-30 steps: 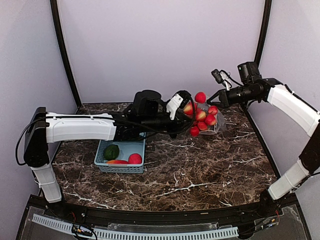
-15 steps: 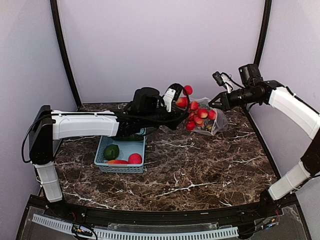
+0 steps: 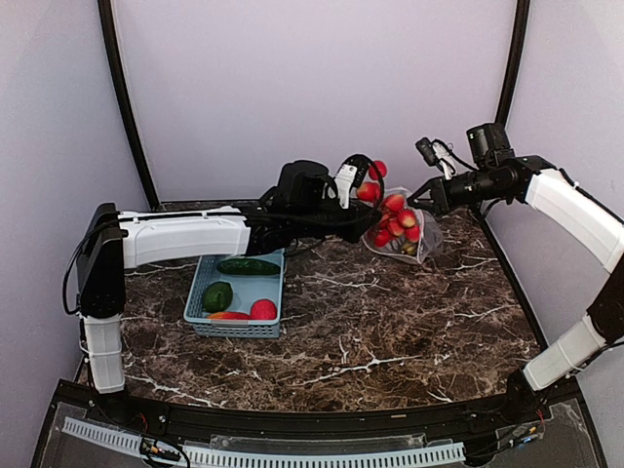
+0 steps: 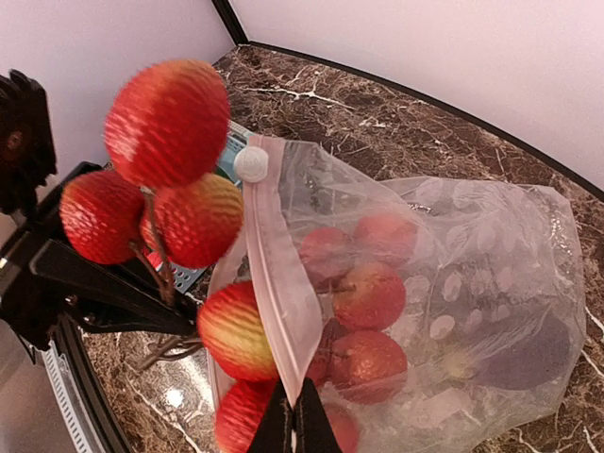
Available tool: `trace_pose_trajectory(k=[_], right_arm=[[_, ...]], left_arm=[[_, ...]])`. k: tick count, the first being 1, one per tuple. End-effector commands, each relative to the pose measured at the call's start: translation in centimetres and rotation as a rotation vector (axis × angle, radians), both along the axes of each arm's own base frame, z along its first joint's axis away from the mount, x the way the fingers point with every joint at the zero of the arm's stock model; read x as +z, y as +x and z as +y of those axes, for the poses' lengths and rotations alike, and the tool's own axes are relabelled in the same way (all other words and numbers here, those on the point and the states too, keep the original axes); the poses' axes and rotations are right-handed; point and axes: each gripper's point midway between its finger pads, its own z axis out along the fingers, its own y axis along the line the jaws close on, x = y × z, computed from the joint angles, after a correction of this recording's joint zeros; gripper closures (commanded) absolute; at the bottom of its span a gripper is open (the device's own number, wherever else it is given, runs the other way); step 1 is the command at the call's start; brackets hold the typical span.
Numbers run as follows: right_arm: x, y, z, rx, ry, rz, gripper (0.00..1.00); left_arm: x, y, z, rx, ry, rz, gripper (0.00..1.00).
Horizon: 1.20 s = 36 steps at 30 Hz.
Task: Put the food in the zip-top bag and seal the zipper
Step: Place the fake fruit in the zipper food storage bag.
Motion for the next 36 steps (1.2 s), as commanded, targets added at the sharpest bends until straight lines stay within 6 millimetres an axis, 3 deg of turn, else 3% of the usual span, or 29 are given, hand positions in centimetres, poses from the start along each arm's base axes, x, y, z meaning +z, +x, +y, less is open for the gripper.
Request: trace_pose_trajectory(k=[1,7,14,15,17,20,22,27,28,29,30,31,32,33,34,36], right_arm=[[3.0,-0.4,0.6,0.019,0.068,-0.038,1.00],[3.5,-0.1,1.0,0.030,0.100,-0.020,1.00],[3.8,0.0,1.4,0.053,0.120,-0.013,1.00],[4.0,0.0,1.4,0.057,0.124,-0.015,1.00],[4.5,-0.2,1.5,0.069,0.135,-0.022,1.00],[5.0,-0.4,1.4,0.069,0.139,-0.034,1.00],[5.2,-0.5,1.2,0.062,0.137,-0.041,1.00],[5.0,-0.4,0.6,0.041,0.128,-0.044,1.00],[4.7,-0.4,0.6,0.037,0.125,-0.040,1.00],[4.4,-0.3,0.6,0.035,0.122,-0.035,1.00],[4.2,-0.3,0.6,0.035,0.121,-0.033,1.00],[4.0,-0.3,0.6,0.037,0.122,-0.030,1.00],[3.8,-0.3,0.6,0.038,0.123,-0.028,1.00],[3.5,-0.3,0.7,0.040,0.123,-0.024,1.00],[3.5,-0.3,0.7,0.042,0.125,-0.026,1.00],[3.2,-0.2,0.8,0.046,0.128,-0.024,1.00]], left_arm=[[0.5,-1.0,-1.0,-0.076,0.025,-0.054,0.99],[-0.8,-1.9,-1.8,-0.116,0.111,-0.088,0.99],[-0.9,-2.8,-2.8,-0.158,0.179,-0.176,0.97],[-1.9,-2.9,-2.9,-0.167,0.207,-0.158,0.97],[-2.2,-2.7,-2.9,-0.164,0.220,-0.151,0.93],[-2.2,-2.0,-2.6,-0.116,0.234,-0.146,0.67],[-1.2,-1.9,-2.2,-0.091,0.223,-0.154,0.57],[2.4,-1.8,-0.6,-0.032,0.176,-0.199,0.47],[4.7,-2.1,-0.1,-0.022,0.128,-0.230,0.46],[4.8,-2.4,0.2,-0.027,0.119,-0.232,0.44],[7.5,-2.8,0.9,-0.014,0.053,-0.259,0.43],[7.1,-2.9,1.5,0.003,0.051,-0.250,0.41],[9.0,-3.1,2.5,0.041,-0.002,-0.248,0.41],[8.3,-2.5,3.4,0.104,0.008,-0.225,0.41],[8.8,-2.5,4.4,0.146,-0.023,-0.180,0.41],[7.4,-1.9,6.2,0.241,-0.029,-0.092,0.43]])
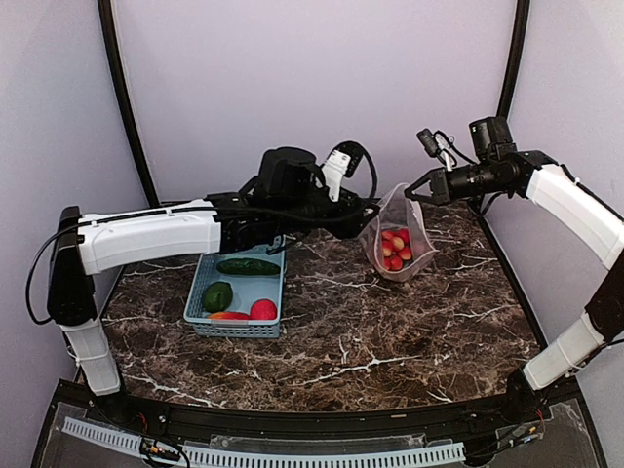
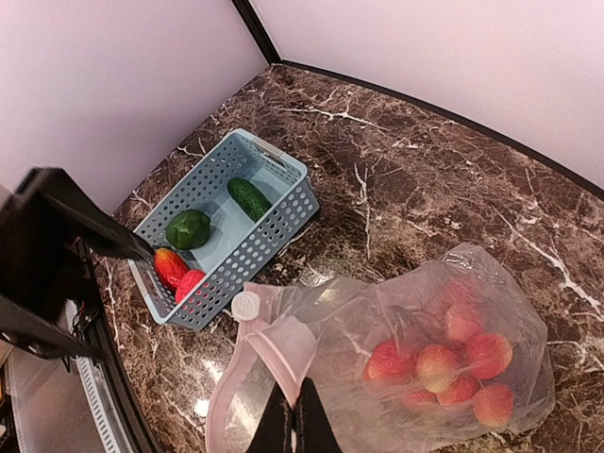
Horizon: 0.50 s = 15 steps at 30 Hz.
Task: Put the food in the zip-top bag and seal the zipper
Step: Place the fake fruit in the zipper food storage bag, then adjust the zipper food storage bag at the center of the board.
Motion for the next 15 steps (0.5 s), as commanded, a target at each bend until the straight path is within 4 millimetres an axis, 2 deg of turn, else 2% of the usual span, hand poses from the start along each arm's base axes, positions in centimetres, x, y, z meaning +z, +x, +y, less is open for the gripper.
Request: trace_pose_trajectory(k=[1,4,7,13,14,15], right_arm=[[0.8,-0.1,0.1,0.008,0.027,-0.046,1.00],[0.6,0.0,0.4,0.024,0.037,-0.038,1.00],[0.3,0.2,0.7,0.030,0.034,-0.030,1.00],[-0.7,-0.1,1.2,0.032,0.005,-0.028,1.00],[-0.8,-0.1,1.2,0.028,-0.003,-0.030,1.00],[-0.9,-0.1,1.2,0.029,-0.007,-0.033,1.00]], left_arm=[[3.1,0.5,4.8,0.233,-0.164,0.091,0.44],[0.6,0.5,5.4,0.299,-0.208,0.241,0.45],[-1.9,0.1,4.0,0.277,-0.227,0.353,0.45],[-3.8,-0.9,0.9,0.198,-0.258,0.459,0.46],[-3.5,-1.1,0.3,0.172,-0.264,0.466,0.46],[-4.3,-1.1,-0.1,0.170,-0.251,0.479,0.46]])
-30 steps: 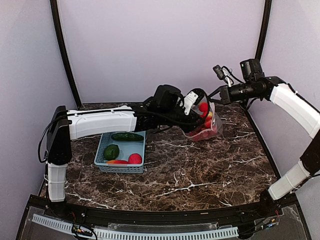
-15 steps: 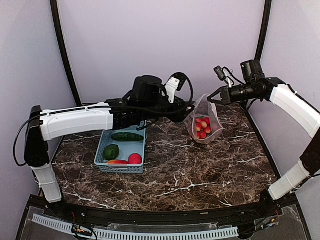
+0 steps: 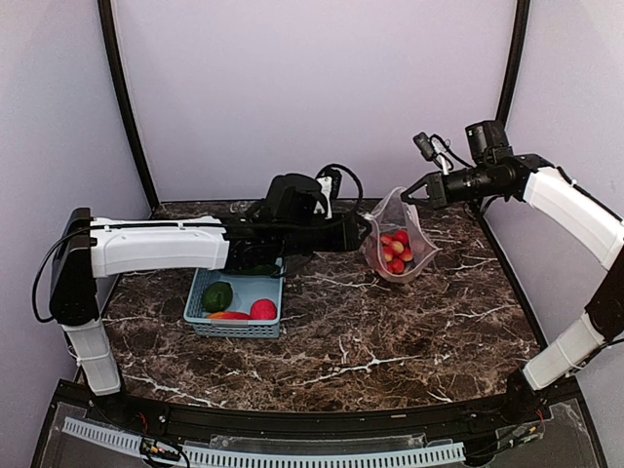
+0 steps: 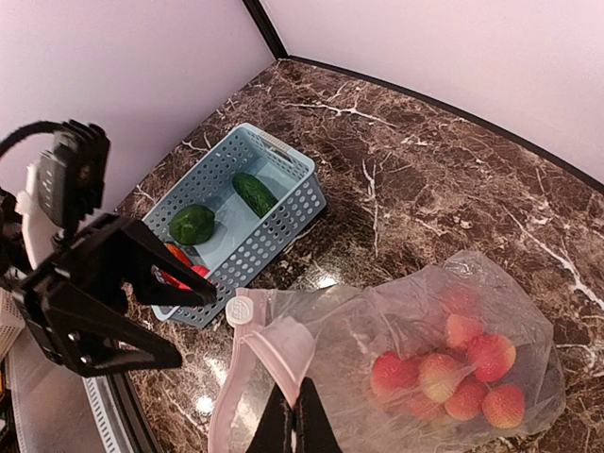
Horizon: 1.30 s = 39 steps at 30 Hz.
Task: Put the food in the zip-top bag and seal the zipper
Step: Adjust the zipper food storage bag at the center of the board.
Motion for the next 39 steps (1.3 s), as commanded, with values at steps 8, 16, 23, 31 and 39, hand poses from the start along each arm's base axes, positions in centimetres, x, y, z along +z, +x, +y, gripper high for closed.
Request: trace_pose_trajectory(k=[8,16,23,31,39], right_arm=[[-0.3,0.3,0.9,0.006,-0.022,-0.044,1.00],[-1.3,1.1,0.8,-0.025,-0.070,-0.049,1.00],[2.6,6.3,-5.7,-0.386,-0.353,-0.277,1.00],[3.0,5.7,-6.1,-0.408,-0.378,-0.309,1.00],[5.0,9.1,-10.2,-0.514,-0.380,-0.328,1.00]], left_arm=[[-2.2,-1.1,-4.2,-0.087,-0.049,0.142,0.66],[-3.6,0.0,-4.9,-0.046,-0.022,0.169,0.95],[-0.6,2.3,-2.4,0.100,0.045,0.047,0.99],[3.6,1.7,-4.7,-0.046,-0.049,-0.134,0.55],[4.5,-1.0,-2.4,-0.196,0.099,-0.250,0.34]])
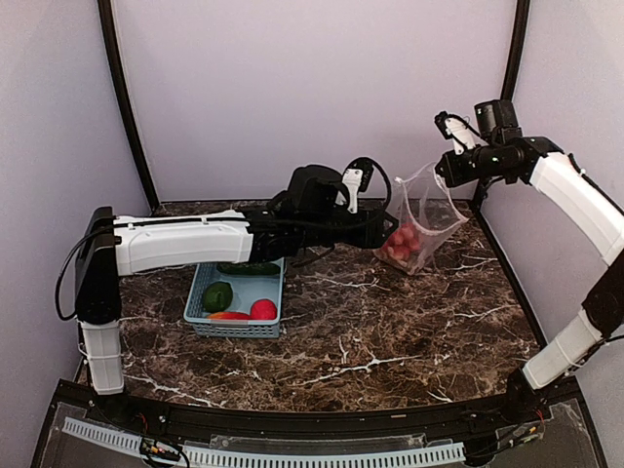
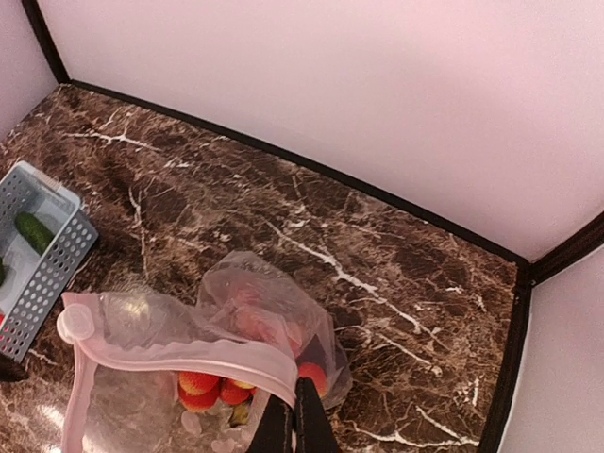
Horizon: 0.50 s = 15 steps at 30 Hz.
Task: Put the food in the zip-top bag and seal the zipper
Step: Adjust the zipper food storage bag at the center of the board.
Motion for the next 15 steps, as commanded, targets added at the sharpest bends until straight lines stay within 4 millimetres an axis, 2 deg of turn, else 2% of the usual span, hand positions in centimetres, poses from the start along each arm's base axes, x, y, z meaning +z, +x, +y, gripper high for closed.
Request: trace_pose_trajectory(k=[1,2,3,4,5,7,10,11,12,13,14,15], right_arm=[[3.7,2.9,-2.7,-0.079,-0.011,-0.109,1.00],[4.3,3.4,-3.3,-0.093,-0.016,-0.124,1.00],[4.8,3.7,-3.7,-0.105,-0.017,-0.135,1.00],[5.2,4.0,-4.0,-0.115,-0.017,-0.142,1.00],[5.6,4.1,-4.3,-0.125,-0.015,-0.149,1.00],[5.4,3.7,-4.2,-0.123,0.006,-0.135,1.00],[2.9,2.1,-2.3,-0.045,0.068,-0.053,1.00],[1.9,1.4,-1.2,-0.005,0.083,-0.021,1.00],[0.9,0.5,-0.1,0.045,0.101,0.008,1.00],[-0.1,-0.4,1.2,0.097,0.116,0.036,1.00],[-0.5,-1.5,2.4,0.148,0.127,0.048,1.00],[-0.9,-2.7,3.7,0.212,0.140,0.064,1.00]], left_arm=[[4.0,-1.9,4.5,-0.034,0.084,-0.118,0.33],[2.5,-1.5,5.8,-0.008,0.128,-0.099,0.32],[2.9,-1.9,7.4,0.005,0.146,-0.092,0.30],[1.1,-1.5,9.1,0.041,0.196,-0.067,0.29],[1.2,-1.5,11.1,0.070,0.219,-0.054,0.28],[-0.6,-1.6,14.6,0.131,0.295,-0.012,0.26],[-3.5,-2.2,19.5,0.217,0.388,0.060,0.25],[-5.6,-2.4,21.3,0.253,0.431,0.120,0.24],[-5.9,-2.7,22.5,0.279,0.439,0.143,0.24],[-7.4,-2.9,23.7,0.309,0.448,0.190,0.24],[-7.7,-3.3,24.2,0.314,0.441,0.211,0.24],[-8.8,-3.5,24.8,0.330,0.440,0.250,0.24]])
